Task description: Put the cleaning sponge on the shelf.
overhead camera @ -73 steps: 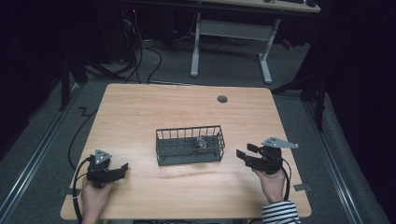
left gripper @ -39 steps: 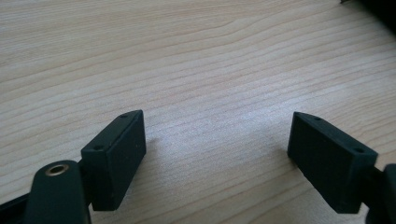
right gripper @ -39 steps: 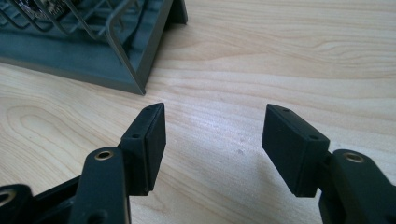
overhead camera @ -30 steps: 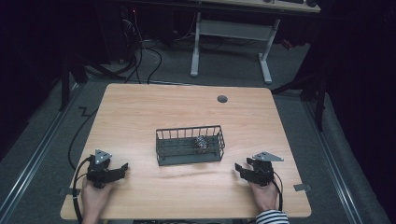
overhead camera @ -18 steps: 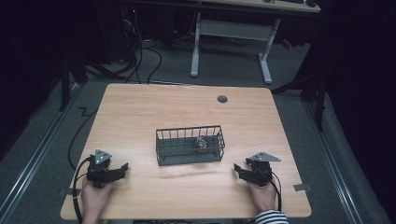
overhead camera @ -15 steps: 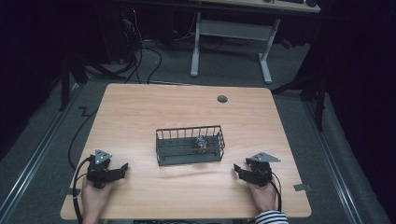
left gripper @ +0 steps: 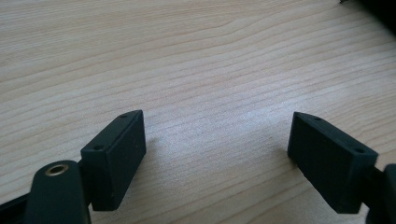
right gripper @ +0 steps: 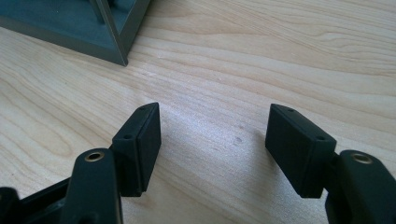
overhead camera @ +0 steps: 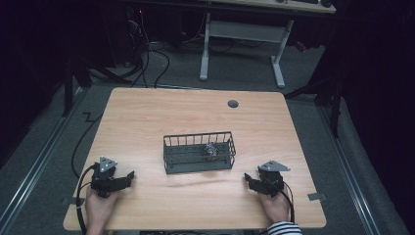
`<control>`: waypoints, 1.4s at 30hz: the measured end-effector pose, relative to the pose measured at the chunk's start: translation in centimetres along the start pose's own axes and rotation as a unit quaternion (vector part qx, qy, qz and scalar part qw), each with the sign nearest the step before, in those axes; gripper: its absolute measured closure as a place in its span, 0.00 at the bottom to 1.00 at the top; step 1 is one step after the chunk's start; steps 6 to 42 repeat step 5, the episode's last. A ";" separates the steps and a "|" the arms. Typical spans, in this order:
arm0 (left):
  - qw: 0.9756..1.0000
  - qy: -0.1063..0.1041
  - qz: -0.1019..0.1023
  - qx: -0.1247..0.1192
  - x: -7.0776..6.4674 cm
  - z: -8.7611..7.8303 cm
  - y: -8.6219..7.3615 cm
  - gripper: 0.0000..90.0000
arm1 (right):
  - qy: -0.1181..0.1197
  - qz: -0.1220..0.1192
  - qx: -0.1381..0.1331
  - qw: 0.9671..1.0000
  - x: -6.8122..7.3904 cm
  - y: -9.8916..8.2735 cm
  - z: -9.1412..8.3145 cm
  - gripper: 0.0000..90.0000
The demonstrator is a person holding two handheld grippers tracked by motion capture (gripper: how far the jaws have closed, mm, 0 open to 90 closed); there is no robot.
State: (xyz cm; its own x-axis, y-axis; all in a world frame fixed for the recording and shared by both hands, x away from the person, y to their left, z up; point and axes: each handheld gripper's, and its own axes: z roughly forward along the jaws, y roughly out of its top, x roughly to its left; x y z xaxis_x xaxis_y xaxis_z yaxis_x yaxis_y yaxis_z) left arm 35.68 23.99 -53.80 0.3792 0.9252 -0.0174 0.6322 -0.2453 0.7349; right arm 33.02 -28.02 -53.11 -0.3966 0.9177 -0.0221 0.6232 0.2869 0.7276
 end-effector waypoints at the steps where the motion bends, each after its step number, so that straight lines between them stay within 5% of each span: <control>1: 1.000 0.000 0.000 0.000 0.0 0.0 0.0 0.22 | 0.000 0.000 0.000 1.000 0.0 0.0 0.0 0.40; 42: 1.000 0.000 0.000 0.000 0.0 0.0 0.0 0.22 | 0.002 0.000 0.001 1.000 0.0 0.0 0.0 0.38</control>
